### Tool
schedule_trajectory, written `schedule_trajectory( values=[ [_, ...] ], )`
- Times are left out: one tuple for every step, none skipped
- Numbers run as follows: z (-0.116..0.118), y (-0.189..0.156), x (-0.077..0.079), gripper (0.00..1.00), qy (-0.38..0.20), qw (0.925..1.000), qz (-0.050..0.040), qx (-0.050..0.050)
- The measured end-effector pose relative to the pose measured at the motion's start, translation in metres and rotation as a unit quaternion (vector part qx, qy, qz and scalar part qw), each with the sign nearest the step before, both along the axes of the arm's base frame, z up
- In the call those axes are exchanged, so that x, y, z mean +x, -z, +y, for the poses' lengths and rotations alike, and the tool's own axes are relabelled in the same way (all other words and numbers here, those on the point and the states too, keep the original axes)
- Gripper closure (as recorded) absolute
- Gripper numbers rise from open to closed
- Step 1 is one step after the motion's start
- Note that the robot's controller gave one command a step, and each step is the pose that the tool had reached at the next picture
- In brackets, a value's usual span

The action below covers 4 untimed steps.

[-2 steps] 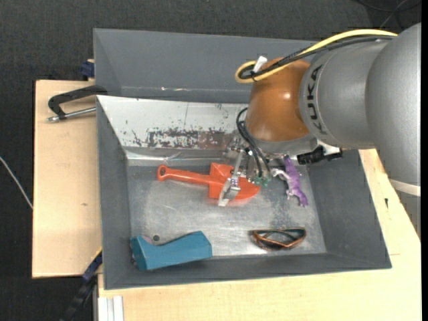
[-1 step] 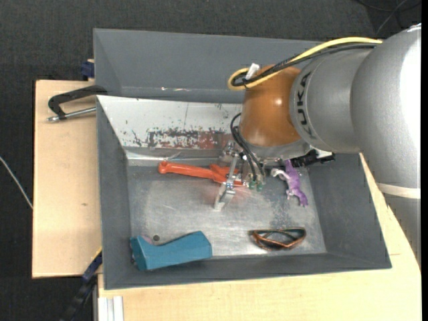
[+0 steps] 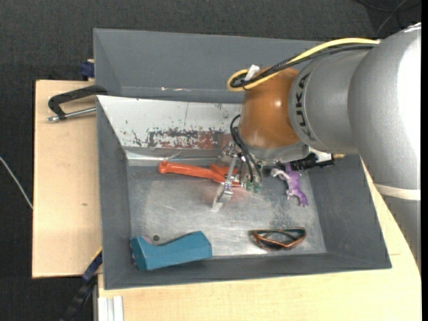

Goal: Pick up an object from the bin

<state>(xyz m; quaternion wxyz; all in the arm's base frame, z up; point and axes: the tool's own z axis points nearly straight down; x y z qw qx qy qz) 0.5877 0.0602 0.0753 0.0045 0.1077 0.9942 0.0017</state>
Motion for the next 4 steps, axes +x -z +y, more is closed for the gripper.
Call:
schedule_trajectory(
  values=[
    [0.0, -0.001, 0.003, 0.0, -0.009, 1.0, 0.0012, -0.001],
    [-0.002, -0.007, 0.005, 1.0, -0.007, 1.0, 0.0005, -0.002],
    [-0.002, -0.007, 0.005, 1.0, -0.005, 1.0, 0.0003, -0.002],
    [-0.002, -0.012, 0.005, 1.0, -0.004, 1.0, 0.0001, -0.002]
  ],
)
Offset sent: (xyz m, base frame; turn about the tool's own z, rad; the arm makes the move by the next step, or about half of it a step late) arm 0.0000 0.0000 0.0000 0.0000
